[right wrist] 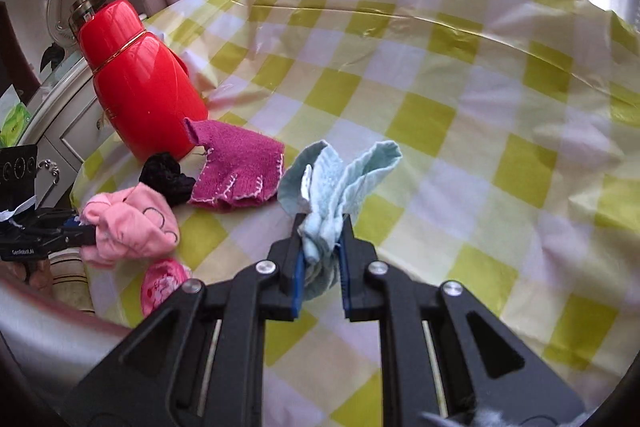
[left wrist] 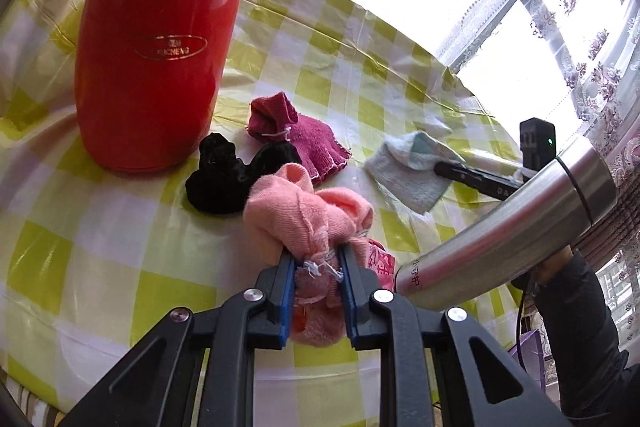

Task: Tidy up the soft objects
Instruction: 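Carry the pink towel and blue cloth over the purple box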

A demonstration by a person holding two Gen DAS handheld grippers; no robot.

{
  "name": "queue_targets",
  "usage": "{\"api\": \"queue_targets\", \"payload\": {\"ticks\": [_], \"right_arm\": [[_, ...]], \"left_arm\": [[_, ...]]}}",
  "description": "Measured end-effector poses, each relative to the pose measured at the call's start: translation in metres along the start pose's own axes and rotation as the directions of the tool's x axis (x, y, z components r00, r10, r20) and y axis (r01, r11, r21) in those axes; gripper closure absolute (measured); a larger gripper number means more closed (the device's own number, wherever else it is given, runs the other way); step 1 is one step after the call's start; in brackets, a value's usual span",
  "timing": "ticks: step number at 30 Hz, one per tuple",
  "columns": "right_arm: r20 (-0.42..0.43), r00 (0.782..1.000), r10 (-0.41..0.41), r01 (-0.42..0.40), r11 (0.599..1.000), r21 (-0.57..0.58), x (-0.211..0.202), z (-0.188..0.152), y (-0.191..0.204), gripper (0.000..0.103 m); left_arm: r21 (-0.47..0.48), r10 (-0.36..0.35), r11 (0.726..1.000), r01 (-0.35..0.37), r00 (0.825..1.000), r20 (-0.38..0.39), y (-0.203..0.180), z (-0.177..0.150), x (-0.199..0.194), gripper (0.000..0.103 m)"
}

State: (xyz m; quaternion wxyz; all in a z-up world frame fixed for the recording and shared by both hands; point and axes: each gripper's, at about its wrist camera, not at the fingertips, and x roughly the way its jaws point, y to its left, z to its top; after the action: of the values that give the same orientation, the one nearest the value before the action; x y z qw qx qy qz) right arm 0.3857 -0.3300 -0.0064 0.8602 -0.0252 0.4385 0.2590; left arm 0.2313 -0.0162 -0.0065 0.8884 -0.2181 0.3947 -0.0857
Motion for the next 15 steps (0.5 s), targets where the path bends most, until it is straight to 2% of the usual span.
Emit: {"api": "queue_targets", "payload": {"ticks": [7,10,13,15], "right_arm": [[0.045,0.988,-0.147,0.138,0.977,0.161,-0.076,-0.064,0.001,0.086],[0.05,0.972,-0.232,0.215,0.951,0.221,-0.107,-0.091,0.009,0.086],[0.054,0.955,-0.291,0.266,0.924,0.274,-0.131,-0.113,0.022,0.086],[0.056,0.94,-0.337,0.307,0.906,0.291,-0.146,-0.125,0.035,0.086]], "left_arm": [[0.065,-0.006,0.998,0.002,0.998,0.067,-0.012,-0.015,-0.034,0.082],[0.113,-0.021,0.994,0.011,0.996,0.087,-0.022,-0.022,-0.044,0.082],[0.123,0.003,0.992,-0.014,0.997,0.082,-0.027,-0.03,-0.048,0.082],[0.154,-0.005,0.988,-0.012,0.993,0.114,-0.034,-0.034,-0.058,0.082]]}}
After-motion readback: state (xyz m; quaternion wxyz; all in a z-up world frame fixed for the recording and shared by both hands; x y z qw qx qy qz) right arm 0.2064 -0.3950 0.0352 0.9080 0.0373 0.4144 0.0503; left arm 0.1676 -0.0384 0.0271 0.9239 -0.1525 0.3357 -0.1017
